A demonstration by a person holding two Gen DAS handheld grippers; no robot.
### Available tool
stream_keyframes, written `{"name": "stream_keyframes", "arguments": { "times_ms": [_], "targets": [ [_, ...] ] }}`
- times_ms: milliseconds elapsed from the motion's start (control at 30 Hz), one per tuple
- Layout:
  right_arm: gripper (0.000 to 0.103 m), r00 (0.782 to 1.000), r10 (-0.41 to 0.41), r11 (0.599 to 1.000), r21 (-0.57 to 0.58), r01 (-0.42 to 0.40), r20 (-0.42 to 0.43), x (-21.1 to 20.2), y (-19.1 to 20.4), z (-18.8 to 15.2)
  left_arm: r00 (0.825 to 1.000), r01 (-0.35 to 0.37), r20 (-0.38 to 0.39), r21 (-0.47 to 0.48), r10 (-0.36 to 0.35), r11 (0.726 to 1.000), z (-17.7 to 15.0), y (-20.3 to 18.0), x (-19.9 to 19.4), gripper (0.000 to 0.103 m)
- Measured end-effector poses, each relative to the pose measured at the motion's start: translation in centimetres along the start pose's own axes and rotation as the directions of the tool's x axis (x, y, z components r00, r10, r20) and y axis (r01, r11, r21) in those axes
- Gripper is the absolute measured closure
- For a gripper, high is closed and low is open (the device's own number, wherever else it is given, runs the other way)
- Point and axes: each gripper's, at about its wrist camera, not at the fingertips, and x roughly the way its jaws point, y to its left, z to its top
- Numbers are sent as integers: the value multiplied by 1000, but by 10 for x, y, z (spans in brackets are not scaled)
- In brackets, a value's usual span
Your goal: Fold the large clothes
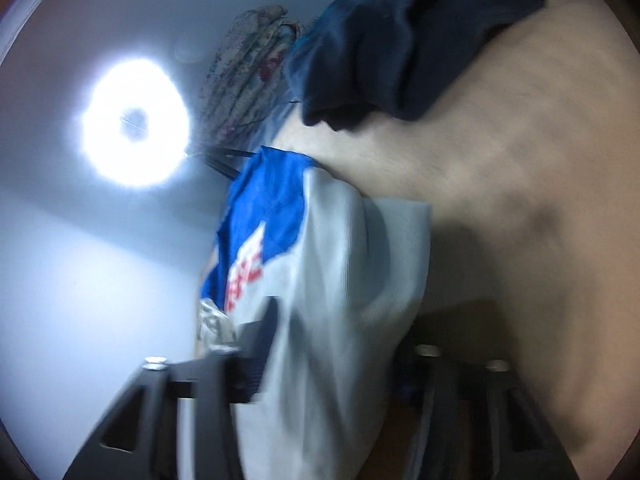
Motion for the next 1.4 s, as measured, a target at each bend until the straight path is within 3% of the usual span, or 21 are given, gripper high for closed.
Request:
{"name": "stream_keyframes", "arguments": {
  "times_ms": [100, 200, 433, 533, 633, 700, 733, 800, 833, 900, 933, 1000, 1133, 1200, 1267, 1333, 1400],
  "targets": [
    [94, 997, -76, 990, -119, 74, -9, 8, 40, 6, 1000, -6, -1, 22, 6, 1000, -3, -5, -1, 94],
    [99, 979, -204, 925, -328, 194, 4, 15, 97, -1, 1000, -9, -10, 29, 9, 1000, -8, -2, 0, 94],
    [101, 923, -385, 726, -614, 309, 9, 74, 193, -40, 999, -29, -16, 1, 29, 1000, -18, 14, -2, 95],
    [101, 887, -462, 640, -690, 337, 4, 117, 210, -63, 999, -39, -23, -15, 38, 999, -21, 19, 0, 95],
    [99, 854, -520, 584, -735, 345, -12, 156, 211, -91, 998, -48, -36, -24, 47, 999, -24, 23, 0, 95],
    [79, 850, -523, 585, -749, 310, -57, 166, 207, -100, 998, -44, -38, -37, 43, 998, -25, 18, 3, 95],
    [75, 867, -490, 621, -734, 275, -90, 163, 206, -100, 999, -41, -38, -41, 39, 998, -25, 13, 3, 95],
    [75, 931, -323, 733, -667, 131, -172, 142, 207, -90, 999, -41, -35, -37, 40, 998, -24, 10, 1, 95],
    [75, 951, -239, 781, -621, 69, -195, 125, 207, -81, 999, -41, -35, -35, 40, 999, -25, 11, 1, 95],
    [79, 972, -160, 812, -583, 30, -173, 98, 205, -68, 999, -40, -36, -38, 39, 998, -26, 16, 0, 95],
    [81, 976, -179, 806, -587, 71, -127, 85, 202, -62, 999, -38, -37, -42, 36, 998, -26, 16, 0, 95],
    [87, 963, -258, 784, -601, 159, -83, 78, 197, -58, 999, -33, -36, -48, 31, 998, -28, 23, -3, 95],
    [91, 894, -444, 678, -673, 297, -54, 93, 183, -80, 999, -31, -25, -63, 30, 998, -31, 30, -8, 95],
    [91, 882, -463, 664, -693, 280, -87, 106, 177, -97, 999, -32, -28, -69, 30, 997, -32, 33, -11, 94],
    [91, 886, -450, 672, -696, 255, -111, 123, 178, -114, 998, -58, -24, -53, 56, 997, -33, 33, -15, 91],
    [90, 884, -450, 677, -692, 248, -123, 143, 179, -130, 997, -82, -13, -30, 81, 996, -35, 27, -20, 80],
    [90, 880, -466, 637, -725, 262, -91, 152, 190, -142, 996, -89, 1, -21, 89, 996, -36, 23, -29, 73]
  ]
}}
